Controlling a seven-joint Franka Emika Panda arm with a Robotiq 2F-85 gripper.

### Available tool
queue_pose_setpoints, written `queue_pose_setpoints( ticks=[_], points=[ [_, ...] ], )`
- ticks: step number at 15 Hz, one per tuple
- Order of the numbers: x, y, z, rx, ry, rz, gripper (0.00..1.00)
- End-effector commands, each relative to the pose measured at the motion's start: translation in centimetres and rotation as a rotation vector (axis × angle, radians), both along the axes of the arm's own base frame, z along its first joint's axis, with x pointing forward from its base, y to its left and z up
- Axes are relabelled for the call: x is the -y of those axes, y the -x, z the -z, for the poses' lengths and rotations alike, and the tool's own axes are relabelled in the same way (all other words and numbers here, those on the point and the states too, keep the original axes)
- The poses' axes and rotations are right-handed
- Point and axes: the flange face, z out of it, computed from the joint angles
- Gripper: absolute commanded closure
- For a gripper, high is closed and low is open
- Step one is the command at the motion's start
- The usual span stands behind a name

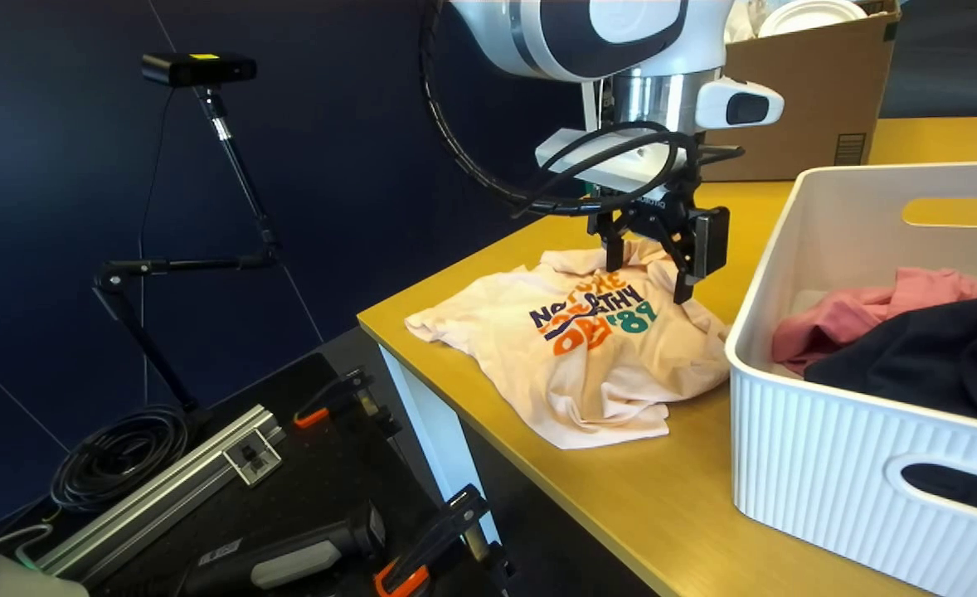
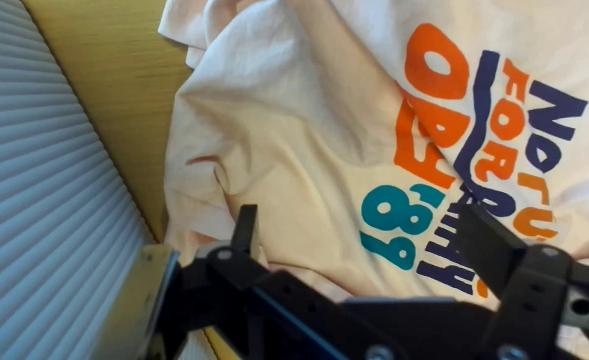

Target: Straighten the pink shirt

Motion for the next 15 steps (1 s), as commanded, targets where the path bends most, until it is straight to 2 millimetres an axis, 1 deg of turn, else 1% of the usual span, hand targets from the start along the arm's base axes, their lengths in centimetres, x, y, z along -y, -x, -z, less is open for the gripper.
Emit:
queue_pose_setpoints(
  ticks=[1,4,6,10,11,12,13,15],
  points=[
    [-1.6,-2.7,-1.3,0.034,0.022,-0.096,0.00],
    [-4.9,-5.1,-2.0,0.030,-0.011,-0.148,0.00],
    [-7.9,-6.4,-0.8,0.014,-0.015,-0.180,0.00],
    [-11.1,-8.9,2.7,0.038,-0.036,-0.177,0.00],
    [-12.4,-9.2,3.1,0.059,-0.053,-0.139,0.00],
    [-13.7,-9.4,3.2,0.090,-0.081,-0.060,0.00],
    [-14.7,-9.4,3.5,0.105,-0.094,-0.011,0.00],
    [-16.4,-8.6,2.9,0.164,-0.119,0.075,0.00]
  ],
)
